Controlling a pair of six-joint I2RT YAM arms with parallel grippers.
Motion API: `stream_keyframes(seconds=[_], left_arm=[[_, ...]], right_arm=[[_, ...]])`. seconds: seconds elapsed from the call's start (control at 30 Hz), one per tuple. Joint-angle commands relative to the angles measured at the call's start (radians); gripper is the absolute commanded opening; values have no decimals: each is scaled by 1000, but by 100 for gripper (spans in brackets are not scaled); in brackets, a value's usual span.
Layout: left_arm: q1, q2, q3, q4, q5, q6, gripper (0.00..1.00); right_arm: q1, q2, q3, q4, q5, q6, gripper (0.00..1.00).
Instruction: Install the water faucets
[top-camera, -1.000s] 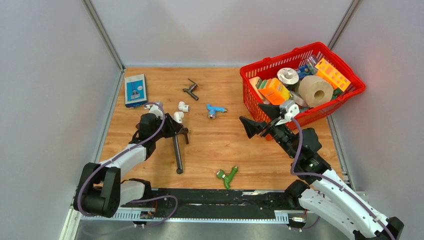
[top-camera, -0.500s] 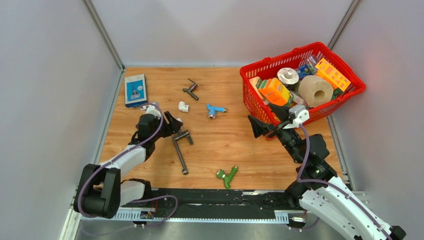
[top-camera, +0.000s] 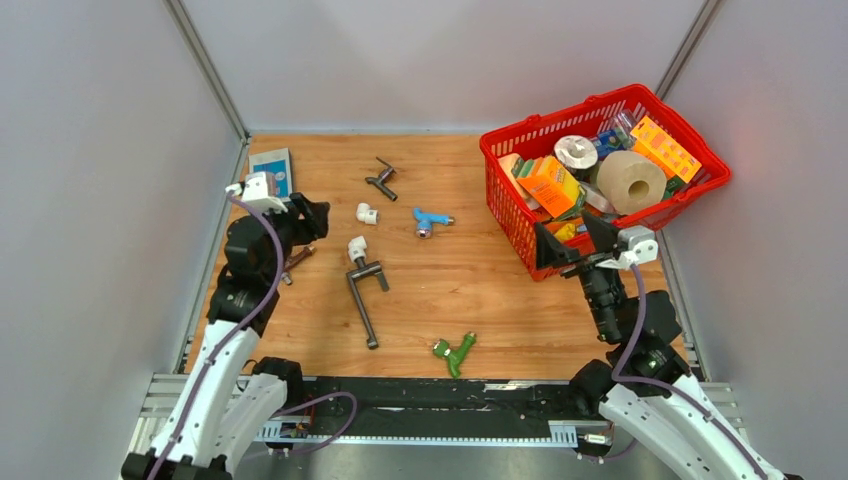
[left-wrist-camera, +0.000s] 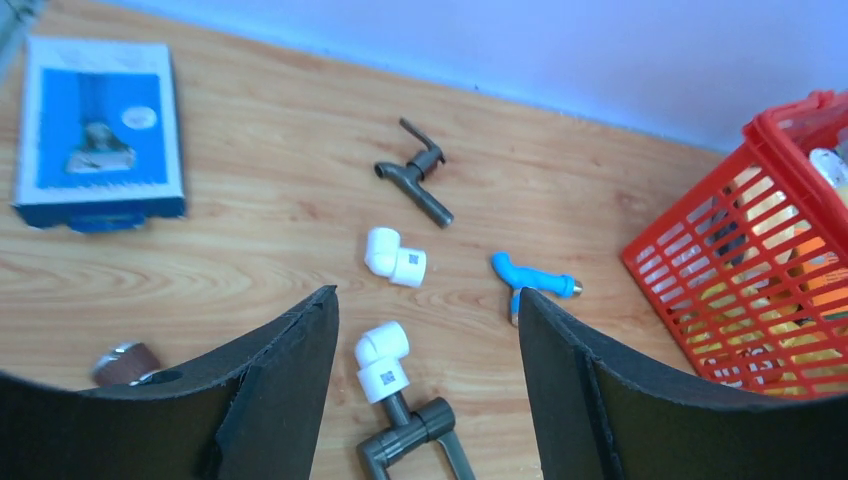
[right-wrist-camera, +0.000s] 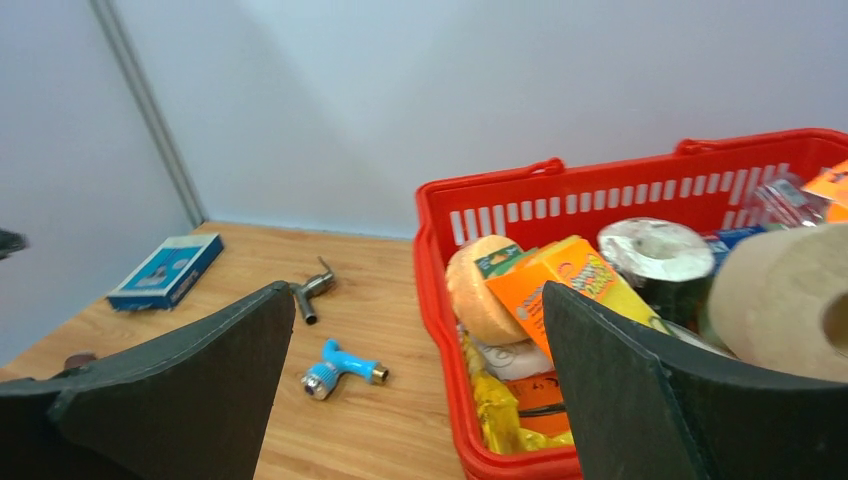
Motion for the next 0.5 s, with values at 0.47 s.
stream_keyframes(seconds=[0.47], left_arm=[[7,-493,111,-332,-93,301,74]], right_arm=[[-2,-347,-108,-32,294,-181,100]])
